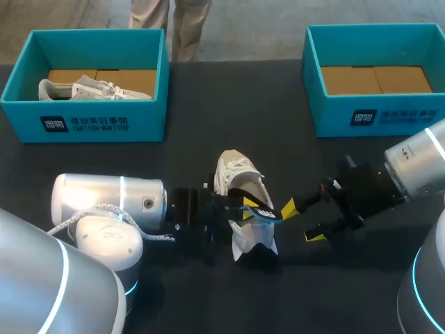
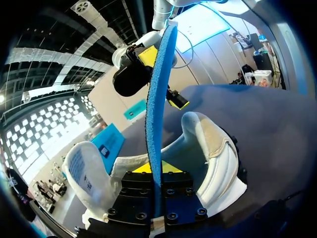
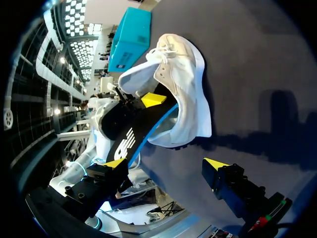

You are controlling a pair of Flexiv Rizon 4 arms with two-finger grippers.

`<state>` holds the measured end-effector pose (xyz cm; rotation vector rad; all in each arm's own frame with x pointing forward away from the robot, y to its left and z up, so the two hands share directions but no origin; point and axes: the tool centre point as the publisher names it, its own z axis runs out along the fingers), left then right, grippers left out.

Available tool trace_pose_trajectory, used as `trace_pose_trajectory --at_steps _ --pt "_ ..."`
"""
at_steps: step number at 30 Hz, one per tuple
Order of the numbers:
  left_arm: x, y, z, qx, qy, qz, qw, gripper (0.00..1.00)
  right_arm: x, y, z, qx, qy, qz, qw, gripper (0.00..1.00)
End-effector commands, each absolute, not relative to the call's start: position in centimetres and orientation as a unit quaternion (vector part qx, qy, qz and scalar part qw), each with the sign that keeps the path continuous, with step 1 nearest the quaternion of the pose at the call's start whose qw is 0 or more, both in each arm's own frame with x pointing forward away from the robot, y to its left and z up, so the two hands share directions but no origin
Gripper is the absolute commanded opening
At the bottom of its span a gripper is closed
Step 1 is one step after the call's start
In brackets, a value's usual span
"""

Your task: Take the shoe out of the shoebox, open the shoe tongue, remove and reinsert the insole, then place the shoe into the shoebox

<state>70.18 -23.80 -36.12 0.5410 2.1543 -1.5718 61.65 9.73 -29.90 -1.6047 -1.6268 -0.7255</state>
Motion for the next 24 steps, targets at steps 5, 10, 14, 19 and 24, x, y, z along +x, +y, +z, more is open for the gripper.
trace_pose_trajectory --at_steps 5,10,14,19,24 --pt "69.6 -23.8 -35.6 0.195 0.771 -0.571 0.204 0.37 61.6 9.8 -29.9 -0.625 -0.632 -0.281 0.362 1.00" --pt "69.2 -23.8 -35.1 0.197 0.766 -0.576 0.204 0.36 61.6 9.8 -29.9 -0.625 -0.632 -0.281 0.362 1.00" --pt "68.8 -23.9 -34.8 0.202 0.762 -0.580 0.204 0.33 61.6 9.8 -29.9 -0.625 -0.632 -0.281 0.362 1.00" --pt "68.3 -24.0 -34.4 0.207 0.758 -0.584 0.203 0.33 61.6 9.8 -29.9 -0.625 -0.632 -0.281 0.362 1.00" --pt "67.9 -24.1 -33.9 0.211 0.754 -0.587 0.204 0.32 61.6 9.8 -29.9 -0.625 -0.632 -0.281 0.362 1.00"
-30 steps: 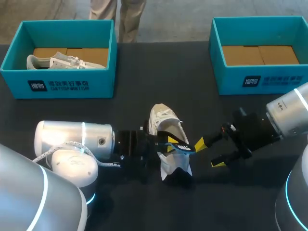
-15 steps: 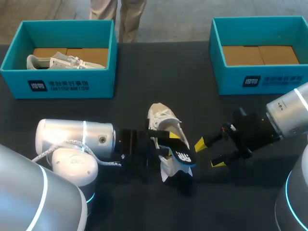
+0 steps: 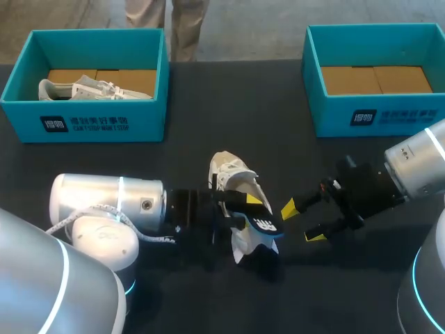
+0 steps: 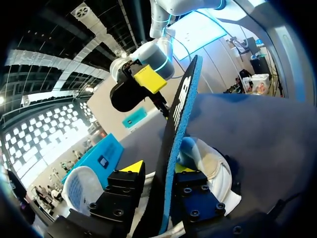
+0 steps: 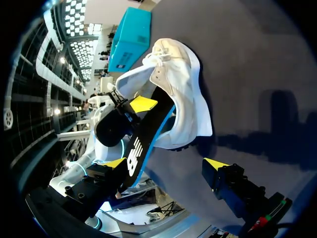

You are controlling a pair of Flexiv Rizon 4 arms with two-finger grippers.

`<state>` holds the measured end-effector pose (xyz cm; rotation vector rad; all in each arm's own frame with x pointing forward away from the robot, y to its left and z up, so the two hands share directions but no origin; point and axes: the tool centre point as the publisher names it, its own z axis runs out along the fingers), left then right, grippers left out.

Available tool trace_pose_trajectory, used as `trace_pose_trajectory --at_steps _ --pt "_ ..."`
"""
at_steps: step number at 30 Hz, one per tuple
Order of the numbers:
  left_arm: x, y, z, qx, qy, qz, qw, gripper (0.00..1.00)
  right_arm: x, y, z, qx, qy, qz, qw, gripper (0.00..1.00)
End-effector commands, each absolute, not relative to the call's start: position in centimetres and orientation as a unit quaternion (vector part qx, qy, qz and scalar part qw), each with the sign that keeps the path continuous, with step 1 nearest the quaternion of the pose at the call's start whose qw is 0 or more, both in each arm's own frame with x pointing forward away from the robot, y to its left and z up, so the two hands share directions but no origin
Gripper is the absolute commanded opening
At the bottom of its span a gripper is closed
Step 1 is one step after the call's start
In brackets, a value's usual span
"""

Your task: Take the shoe out of the shoebox, open the shoe tongue, remove and reinsert the insole, then place the shoe into the shoebox

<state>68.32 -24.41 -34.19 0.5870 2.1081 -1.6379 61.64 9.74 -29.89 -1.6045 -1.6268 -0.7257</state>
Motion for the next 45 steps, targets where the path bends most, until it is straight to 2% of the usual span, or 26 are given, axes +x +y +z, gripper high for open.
trace_pose_trajectory --at_steps 1,6,7,9,45 --pt "67.8 -24.1 -33.8 0.212 0.753 -0.588 0.205 0.31 61.6 9.8 -29.9 -0.625 -0.632 -0.281 0.362 1.00" --pt "67.5 -24.2 -33.6 0.217 0.750 -0.590 0.203 0.25 61.6 9.8 -29.9 -0.625 -0.632 -0.281 0.362 1.00" --pt "67.5 -24.2 -33.6 0.218 0.751 -0.590 0.203 0.20 61.6 9.8 -29.9 -0.625 -0.632 -0.281 0.362 1.00" --pt "67.5 -24.2 -33.7 0.218 0.751 -0.590 0.201 0.00 61.6 9.8 -29.9 -0.625 -0.632 -0.281 0.362 1.00" --pt "69.9 -23.9 -36.4 0.211 0.772 -0.561 0.213 0.00 61.6 9.8 -29.9 -0.625 -0.632 -0.281 0.362 1.00"
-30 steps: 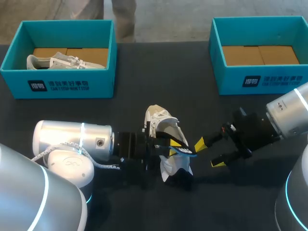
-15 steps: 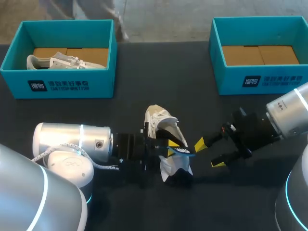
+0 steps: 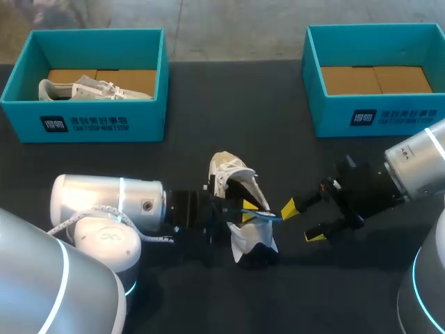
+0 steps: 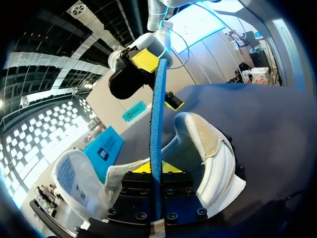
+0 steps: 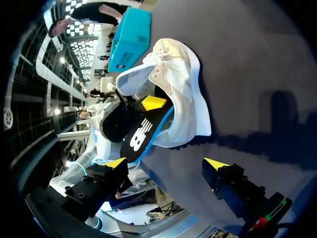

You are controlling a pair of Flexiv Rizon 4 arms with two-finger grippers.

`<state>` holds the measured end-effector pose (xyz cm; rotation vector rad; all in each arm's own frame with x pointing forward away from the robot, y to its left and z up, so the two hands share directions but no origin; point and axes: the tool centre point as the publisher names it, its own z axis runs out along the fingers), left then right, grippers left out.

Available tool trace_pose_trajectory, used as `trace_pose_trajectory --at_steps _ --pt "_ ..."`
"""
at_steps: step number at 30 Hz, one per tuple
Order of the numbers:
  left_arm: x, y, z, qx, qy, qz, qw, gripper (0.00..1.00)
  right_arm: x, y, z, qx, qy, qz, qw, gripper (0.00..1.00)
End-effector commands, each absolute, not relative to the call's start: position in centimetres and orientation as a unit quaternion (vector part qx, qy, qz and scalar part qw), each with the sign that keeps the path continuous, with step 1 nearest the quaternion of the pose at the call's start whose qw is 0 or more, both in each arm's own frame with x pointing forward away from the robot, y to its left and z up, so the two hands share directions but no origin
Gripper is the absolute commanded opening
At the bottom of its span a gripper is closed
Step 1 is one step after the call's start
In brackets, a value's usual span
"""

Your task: Take the shoe out of the shoebox, open the shoe tongue, remove and reinsert the insole, then place the shoe into the shoebox

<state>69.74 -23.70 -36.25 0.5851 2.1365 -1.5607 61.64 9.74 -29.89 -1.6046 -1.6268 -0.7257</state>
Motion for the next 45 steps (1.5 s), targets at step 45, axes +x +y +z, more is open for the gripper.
trace_pose_trajectory --at_steps 45 --pt "66.9 -24.7 -33.6 0.209 0.786 -0.546 0.202 0.06 61.6 9.8 -29.9 -0.625 -0.632 -0.281 0.362 1.00"
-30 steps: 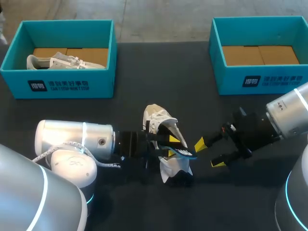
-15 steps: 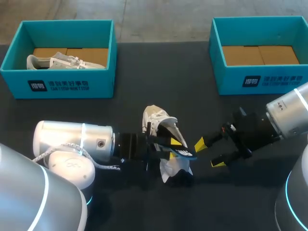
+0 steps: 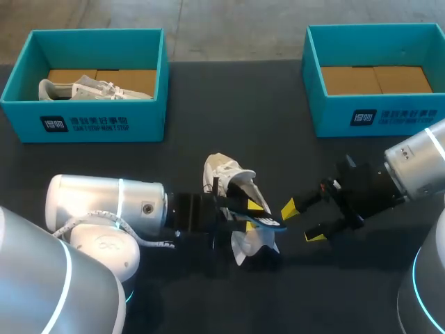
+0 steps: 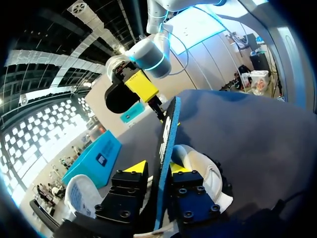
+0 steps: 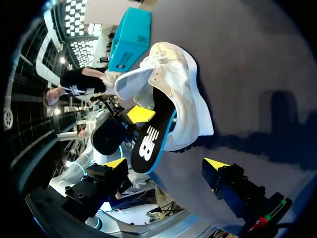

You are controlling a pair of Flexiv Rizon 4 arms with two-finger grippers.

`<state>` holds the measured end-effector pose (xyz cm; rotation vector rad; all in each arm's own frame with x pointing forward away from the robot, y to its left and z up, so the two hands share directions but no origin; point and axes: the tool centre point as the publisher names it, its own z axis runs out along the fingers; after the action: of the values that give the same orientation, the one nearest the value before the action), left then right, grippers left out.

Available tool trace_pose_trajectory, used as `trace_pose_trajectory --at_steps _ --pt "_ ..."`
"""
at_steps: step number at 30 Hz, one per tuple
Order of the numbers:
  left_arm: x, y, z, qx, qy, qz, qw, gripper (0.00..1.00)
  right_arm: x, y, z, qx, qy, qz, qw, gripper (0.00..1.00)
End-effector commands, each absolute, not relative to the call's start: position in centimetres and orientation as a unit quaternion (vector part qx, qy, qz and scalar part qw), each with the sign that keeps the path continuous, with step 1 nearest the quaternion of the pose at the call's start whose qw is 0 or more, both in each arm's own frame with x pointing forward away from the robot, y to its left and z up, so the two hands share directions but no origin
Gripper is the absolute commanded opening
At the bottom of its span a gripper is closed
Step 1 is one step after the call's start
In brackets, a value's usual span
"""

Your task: Take the shoe out of the shoebox, open the shoe tongue, remove and reinsert the insole, then place the shoe into the shoebox

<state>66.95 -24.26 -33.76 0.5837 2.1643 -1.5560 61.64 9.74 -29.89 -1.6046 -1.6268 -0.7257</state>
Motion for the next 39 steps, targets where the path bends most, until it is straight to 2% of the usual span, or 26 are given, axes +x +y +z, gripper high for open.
trace_pose_trajectory --at_steps 1,36,37,38,39 --pt "66.9 -24.7 -33.7 0.209 0.789 -0.541 0.202 0.00 61.6 9.8 -29.9 -0.625 -0.632 -0.281 0.362 1.00" --pt "68.7 -23.2 -36.4 0.209 0.788 -0.537 0.218 0.00 61.6 9.8 -29.9 -0.625 -0.632 -0.281 0.362 1.00" --pt "68.6 -23.2 -36.3 0.209 0.788 -0.538 0.217 0.08 61.6 9.8 -29.9 -0.625 -0.632 -0.281 0.362 1.00" --pt "68.5 -23.2 -36.2 0.209 0.787 -0.539 0.216 0.26 61.6 9.8 -29.9 -0.625 -0.632 -0.281 0.362 1.00" --pt "68.4 -23.3 -36.0 0.209 0.786 -0.539 0.216 0.29 61.6 9.8 -29.9 -0.625 -0.632 -0.281 0.362 1.00"
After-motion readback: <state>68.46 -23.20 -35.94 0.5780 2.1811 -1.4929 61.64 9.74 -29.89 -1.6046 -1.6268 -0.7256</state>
